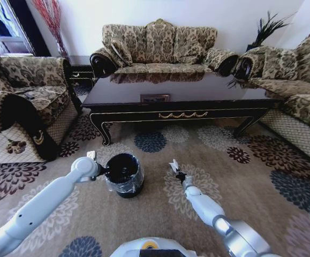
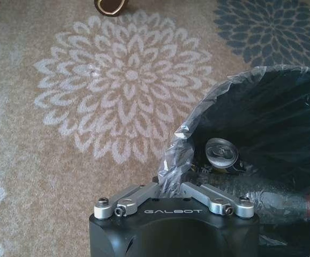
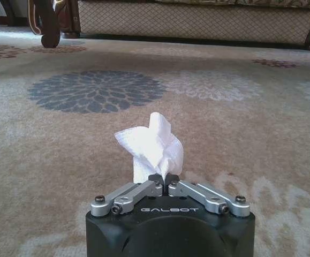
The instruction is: Move to the front of the table and pick up the trash from the floor, then place it into the trash bin.
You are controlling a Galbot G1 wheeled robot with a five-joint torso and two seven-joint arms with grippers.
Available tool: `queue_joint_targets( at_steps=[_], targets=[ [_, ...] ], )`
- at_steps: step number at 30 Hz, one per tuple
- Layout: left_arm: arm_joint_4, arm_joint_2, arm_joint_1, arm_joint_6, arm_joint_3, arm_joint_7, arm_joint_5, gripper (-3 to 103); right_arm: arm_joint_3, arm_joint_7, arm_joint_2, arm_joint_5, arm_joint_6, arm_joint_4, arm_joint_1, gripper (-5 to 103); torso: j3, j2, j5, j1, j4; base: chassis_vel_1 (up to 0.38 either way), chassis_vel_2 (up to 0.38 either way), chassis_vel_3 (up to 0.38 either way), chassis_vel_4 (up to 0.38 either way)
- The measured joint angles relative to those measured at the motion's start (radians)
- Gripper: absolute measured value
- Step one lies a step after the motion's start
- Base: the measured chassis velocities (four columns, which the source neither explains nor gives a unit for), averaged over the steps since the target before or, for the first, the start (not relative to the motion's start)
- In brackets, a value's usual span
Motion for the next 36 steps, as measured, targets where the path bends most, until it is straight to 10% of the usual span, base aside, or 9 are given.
queue_joint_targets(
  at_steps=[16, 36],
  targets=[
    [-0.003, -0.019, -0.015, 0.0, 0.037, 0.002, 0.01, 0, 0.009, 0.074, -0.179, 0.091, -0.057, 0.32, -0.117, 0, 0.0, 0.0, 0.0001, 0.0, 0.0001, 0.0, 0.0, 0.0, 0.0],
    [0.108, -0.169, -0.267, 0.0, 0.359, -0.004, 0.015, 0, 0.184, 0.127, -0.442, 0.191, -0.116, 1.087, -0.432, 0, 0.0, 0.0, -0.0001, 0.0, 0.0002, 0.0, 0.0, 0.0, 0.0]
  ],
)
